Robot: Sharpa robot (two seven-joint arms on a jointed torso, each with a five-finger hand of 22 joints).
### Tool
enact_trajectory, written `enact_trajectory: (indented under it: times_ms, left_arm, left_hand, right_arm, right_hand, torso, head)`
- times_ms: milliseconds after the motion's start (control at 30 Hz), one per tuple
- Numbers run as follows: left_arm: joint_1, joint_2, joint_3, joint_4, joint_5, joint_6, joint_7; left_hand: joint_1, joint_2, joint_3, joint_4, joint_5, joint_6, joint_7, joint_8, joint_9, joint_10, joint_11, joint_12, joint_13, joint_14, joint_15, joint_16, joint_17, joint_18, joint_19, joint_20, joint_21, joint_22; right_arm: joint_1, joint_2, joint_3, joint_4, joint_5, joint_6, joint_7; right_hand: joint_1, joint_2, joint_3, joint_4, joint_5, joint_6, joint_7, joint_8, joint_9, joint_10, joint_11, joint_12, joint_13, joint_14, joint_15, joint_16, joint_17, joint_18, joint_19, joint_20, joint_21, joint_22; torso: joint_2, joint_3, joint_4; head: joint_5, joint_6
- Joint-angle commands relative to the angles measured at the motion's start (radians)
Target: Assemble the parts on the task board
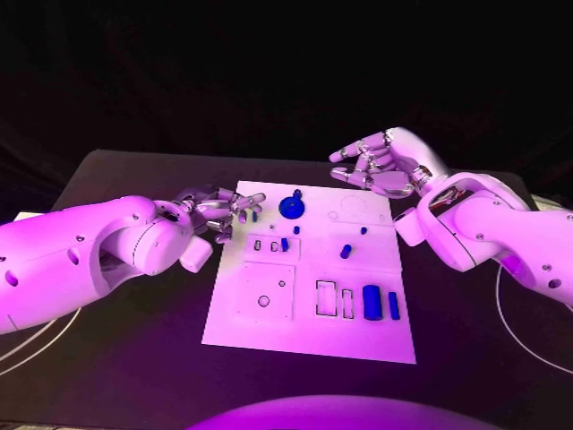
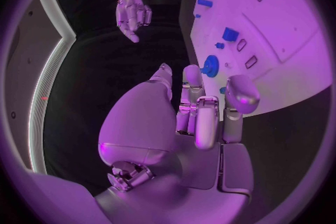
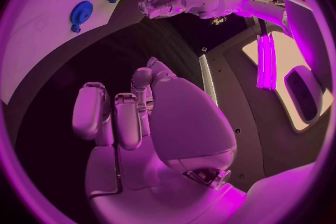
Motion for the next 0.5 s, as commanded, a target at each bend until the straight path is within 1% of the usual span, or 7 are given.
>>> enact_trajectory:
  times_ms: [33, 67, 167, 233, 300, 400, 500]
  left_arm:
    - [0.020, 0.026, 0.001, -0.024, -0.329, 0.193, -0.289]
    - [0.022, 0.029, 0.001, -0.026, -0.346, 0.201, -0.300]
    - [0.038, 0.057, 0.001, -0.052, -0.455, 0.265, -0.368]
    - [0.051, 0.085, 0.001, -0.075, -0.531, 0.311, -0.401]
    - [0.059, 0.107, 0.001, -0.091, -0.580, 0.340, -0.417]
    - [0.067, 0.140, 0.001, -0.113, -0.620, 0.371, -0.431]
    - [0.072, 0.173, 0.000, -0.133, -0.641, 0.393, -0.440]
  left_hand:
    - [-0.022, -0.014, -0.021, 0.014, 0.000, 0.016, -0.014, 0.039, 0.024, 0.041, -0.007, 0.075, 0.069, 0.072, -0.003, 0.002, 0.174, 0.018, -0.003, -0.006, -0.007, -0.004]
    - [-0.027, -0.015, -0.027, 0.016, 0.000, 0.017, -0.016, 0.047, 0.028, 0.048, -0.009, 0.088, 0.082, 0.074, -0.004, 0.004, 0.178, 0.017, 0.000, -0.007, -0.006, -0.001]
    - [-0.061, -0.014, -0.062, 0.018, -0.001, 0.015, -0.026, 0.083, 0.055, 0.072, -0.018, 0.141, 0.130, 0.085, -0.012, 0.023, 0.206, 0.008, 0.027, -0.015, 0.020, 0.037]
    - [-0.088, -0.002, -0.092, 0.020, -0.001, 0.011, -0.033, 0.107, 0.075, 0.084, -0.025, 0.165, 0.147, 0.098, -0.018, 0.049, 0.243, -0.006, 0.069, -0.023, 0.068, 0.103]
    - [-0.111, 0.005, -0.119, 0.020, -0.004, 0.010, -0.039, 0.123, 0.089, 0.097, -0.031, 0.182, 0.163, 0.103, -0.025, 0.061, 0.262, -0.014, 0.091, -0.028, 0.093, 0.138]
    - [-0.128, 0.009, -0.141, 0.021, -0.006, 0.013, -0.046, 0.137, 0.102, 0.127, -0.037, 0.220, 0.206, 0.104, -0.030, 0.061, 0.263, -0.021, 0.110, -0.035, 0.118, 0.173]
    - [-0.136, 0.019, -0.159, 0.020, -0.007, 0.019, -0.054, 0.156, 0.119, 0.185, -0.045, 0.302, 0.304, 0.104, -0.037, 0.061, 0.263, -0.029, 0.130, -0.042, 0.143, 0.209]
  right_arm:
    - [0.008, -0.021, -0.002, -0.007, 0.183, 0.046, 0.006]
    - [0.009, -0.023, -0.002, -0.007, 0.187, 0.046, 0.004]
    - [0.013, -0.039, -0.003, -0.012, 0.201, 0.045, -0.004]
    - [0.014, -0.049, -0.004, -0.014, 0.203, 0.043, -0.011]
    - [0.015, -0.059, -0.005, -0.015, 0.200, 0.040, -0.019]
    - [0.014, -0.065, -0.008, -0.018, 0.198, 0.039, -0.025]
    - [0.014, -0.066, -0.011, -0.021, 0.194, 0.040, -0.030]
  right_hand:
    - [-0.004, -0.003, 0.005, 0.001, -0.004, 0.010, 0.000, 0.005, 0.001, 0.005, 0.000, 0.008, 0.006, 0.068, -0.007, 0.004, 0.072, -0.016, 0.007, 0.001, 0.004, 0.001]
    - [-0.005, -0.003, 0.005, 0.001, -0.004, 0.010, 0.000, 0.005, 0.001, 0.004, 0.000, 0.009, 0.006, 0.067, -0.007, 0.004, 0.071, -0.016, 0.007, 0.001, 0.004, 0.001]
    - [-0.013, -0.005, 0.003, 0.003, -0.004, 0.010, 0.000, 0.004, 0.000, 0.002, 0.000, 0.008, 0.005, 0.067, -0.007, 0.002, 0.069, -0.016, 0.005, 0.000, 0.003, -0.001]
    - [-0.020, -0.008, 0.002, 0.004, -0.004, 0.009, 0.000, 0.003, -0.001, -0.002, 0.000, 0.005, 0.003, 0.066, -0.007, -0.001, 0.065, -0.015, 0.003, 0.000, 0.001, -0.005]
    - [-0.023, -0.011, 0.000, 0.005, -0.003, 0.008, 0.001, 0.003, -0.002, -0.006, 0.000, -0.001, -0.002, 0.065, -0.007, -0.004, 0.061, -0.014, 0.000, 0.000, -0.001, -0.010]
    - [-0.028, -0.014, -0.001, 0.005, 0.000, 0.007, 0.001, 0.002, -0.003, -0.010, 0.001, -0.007, -0.006, 0.064, -0.007, -0.008, 0.057, -0.013, -0.004, 0.000, -0.005, -0.015]
    - [-0.031, -0.016, -0.002, 0.006, 0.003, 0.006, 0.001, 0.001, -0.003, -0.016, 0.001, -0.015, -0.012, 0.063, -0.007, -0.012, 0.052, -0.011, -0.009, 0.000, -0.009, -0.023]
  torso:
    - [-0.012, 0.0110, -0.0111]
    - [-0.013, 0.0120, -0.0118]
    - [-0.015, 0.0188, -0.0146]
    - [-0.017, 0.0211, -0.0149]
    - [-0.018, 0.0233, -0.0158]
    - [-0.018, 0.0241, -0.0181]
    - [-0.017, 0.0238, -0.0198]
  head:
    - [0.017, -0.001]
    - [0.019, 0.001]
    - [0.020, 0.002]
    - [0.024, 0.003]
    - [0.030, 0.000]
    - [0.033, -0.003]
    - [0.035, -0.001]
